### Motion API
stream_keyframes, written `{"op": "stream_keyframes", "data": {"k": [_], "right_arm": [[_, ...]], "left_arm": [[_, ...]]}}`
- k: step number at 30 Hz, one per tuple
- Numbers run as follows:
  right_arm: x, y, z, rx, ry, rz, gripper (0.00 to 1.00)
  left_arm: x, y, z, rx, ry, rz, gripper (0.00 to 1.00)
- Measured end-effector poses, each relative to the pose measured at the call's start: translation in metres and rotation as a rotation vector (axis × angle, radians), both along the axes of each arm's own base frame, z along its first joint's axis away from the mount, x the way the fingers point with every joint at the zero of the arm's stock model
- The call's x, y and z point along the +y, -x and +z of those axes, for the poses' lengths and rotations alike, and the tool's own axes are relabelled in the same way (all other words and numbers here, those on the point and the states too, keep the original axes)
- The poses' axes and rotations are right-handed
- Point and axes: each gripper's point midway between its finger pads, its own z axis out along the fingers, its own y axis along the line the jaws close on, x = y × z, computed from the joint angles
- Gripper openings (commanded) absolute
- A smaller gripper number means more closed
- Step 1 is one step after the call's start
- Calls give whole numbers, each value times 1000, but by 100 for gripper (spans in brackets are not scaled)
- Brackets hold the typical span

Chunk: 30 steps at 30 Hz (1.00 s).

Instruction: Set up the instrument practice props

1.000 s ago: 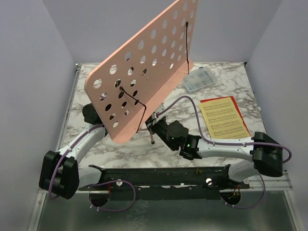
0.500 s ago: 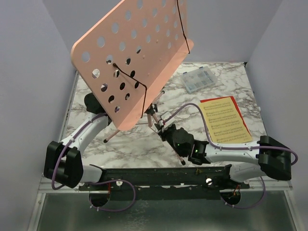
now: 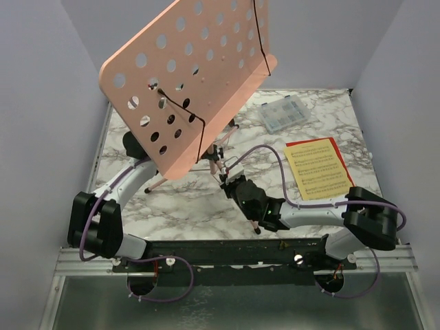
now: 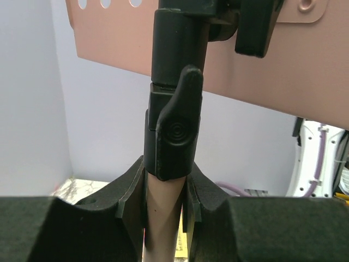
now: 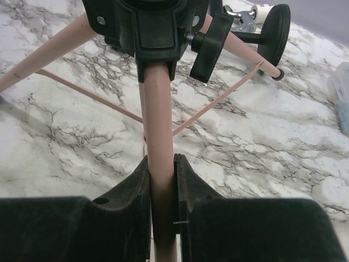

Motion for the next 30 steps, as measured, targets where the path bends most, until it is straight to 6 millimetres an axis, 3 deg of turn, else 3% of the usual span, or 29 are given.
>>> {"op": "stream_keyframes", "data": {"k": [6, 7, 11, 12, 13, 15, 20, 23, 28, 30], "right_arm": [[15, -10, -6, 67, -24, -52, 1], [17, -11, -5, 77, -43, -59, 0], [17, -13, -6, 101, -84, -76, 1], [18, -13, -7, 107, -92, -78, 1], [19, -13, -7, 110, -99, -81, 1], [21, -14, -8, 116, -112, -91, 0], [24, -16, -8, 124, -144, -105, 1], [24, -17, -8, 125, -157, -110, 0], [25, -18, -8, 130, -178, -119, 0], [25, -18, -8, 133, -186, -122, 0]], "left_arm": [[5, -36, -13, 82, 25, 30, 0], [5, -39, -14, 89, 28, 23, 5], [6, -42, -14, 104, 38, 8, 46], [7, -42, -15, 106, 38, 7, 52], [7, -42, -14, 114, 42, 2, 70], [9, -43, -18, 162, 52, -6, 89], [16, -43, -48, 315, 25, 41, 97], [26, -36, -56, 403, -9, 111, 99], [64, -17, -33, 488, -8, 370, 99], [85, -14, -33, 566, -2, 513, 99]]}}
